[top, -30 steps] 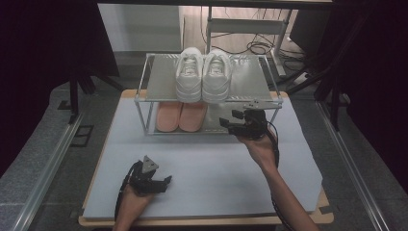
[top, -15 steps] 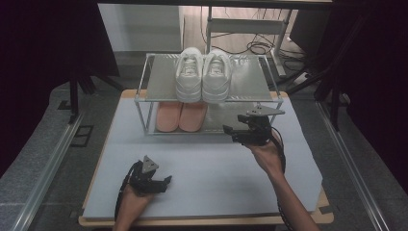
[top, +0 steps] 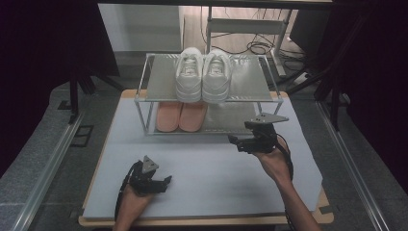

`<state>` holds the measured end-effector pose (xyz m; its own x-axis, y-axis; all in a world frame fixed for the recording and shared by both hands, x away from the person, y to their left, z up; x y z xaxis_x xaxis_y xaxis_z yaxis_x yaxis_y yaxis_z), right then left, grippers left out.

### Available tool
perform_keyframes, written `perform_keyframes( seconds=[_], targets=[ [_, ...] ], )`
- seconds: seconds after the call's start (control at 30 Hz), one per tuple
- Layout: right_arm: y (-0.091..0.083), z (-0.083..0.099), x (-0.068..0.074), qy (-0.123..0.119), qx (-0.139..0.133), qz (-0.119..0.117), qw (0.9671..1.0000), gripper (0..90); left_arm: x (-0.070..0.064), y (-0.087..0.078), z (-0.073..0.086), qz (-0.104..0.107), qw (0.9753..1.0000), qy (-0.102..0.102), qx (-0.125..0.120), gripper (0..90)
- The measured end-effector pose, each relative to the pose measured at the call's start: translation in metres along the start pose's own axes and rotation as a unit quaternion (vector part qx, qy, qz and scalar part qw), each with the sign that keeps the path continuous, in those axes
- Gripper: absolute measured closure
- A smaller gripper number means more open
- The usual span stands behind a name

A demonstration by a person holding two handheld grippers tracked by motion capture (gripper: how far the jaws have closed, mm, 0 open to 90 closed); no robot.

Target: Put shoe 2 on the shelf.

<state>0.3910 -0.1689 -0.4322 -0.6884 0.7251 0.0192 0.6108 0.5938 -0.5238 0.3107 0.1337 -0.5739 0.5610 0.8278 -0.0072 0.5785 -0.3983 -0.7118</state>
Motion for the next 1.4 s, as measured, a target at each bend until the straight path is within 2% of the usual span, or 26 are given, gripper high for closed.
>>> perform_keyframes(
  seconds=[0.7, 1.07, 1.27, 1.4],
  targets=[
    [-0.024, 0.045, -0.016, -0.003, 0.038, 0.019, 0.9991, 12.4, 0.0, 0.0, 0.0, 0.0, 1.0, -0.003, -0.002, 16.4],
    [-0.027, 0.078, -0.023, 0.021, 0.051, 0.021, 0.9983, 7.1, 0.0, 0.0, 0.0, -0.001, 1.0, -0.002, -0.001, 16.4],
    [-0.027, 0.099, -0.025, 0.018, 0.064, 0.03, 0.9974, 4.0, 0.0, 0.0, 0.0, -0.001, 1.0, -0.001, -0.001, 16.4],
    [-0.025, 0.115, -0.026, 0.025, 0.072, 0.034, 0.9965, 3.8, 0.0, 0.0, 0.0, -0.001, 1.0, -0.001, -0.001, 16.4]
  ],
)
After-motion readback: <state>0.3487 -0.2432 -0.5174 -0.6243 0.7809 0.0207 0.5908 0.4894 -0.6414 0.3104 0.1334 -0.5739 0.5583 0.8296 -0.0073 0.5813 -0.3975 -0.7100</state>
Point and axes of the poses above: each handheld gripper's, and its own axes: y roughly forward along the jaws, z roughly out of its underside, x roughly to its left, the point moved 7 cm from there along y, roughly forward along the jaws, and after that the axes turned 1 degree about -y, right-handed, at the moved point
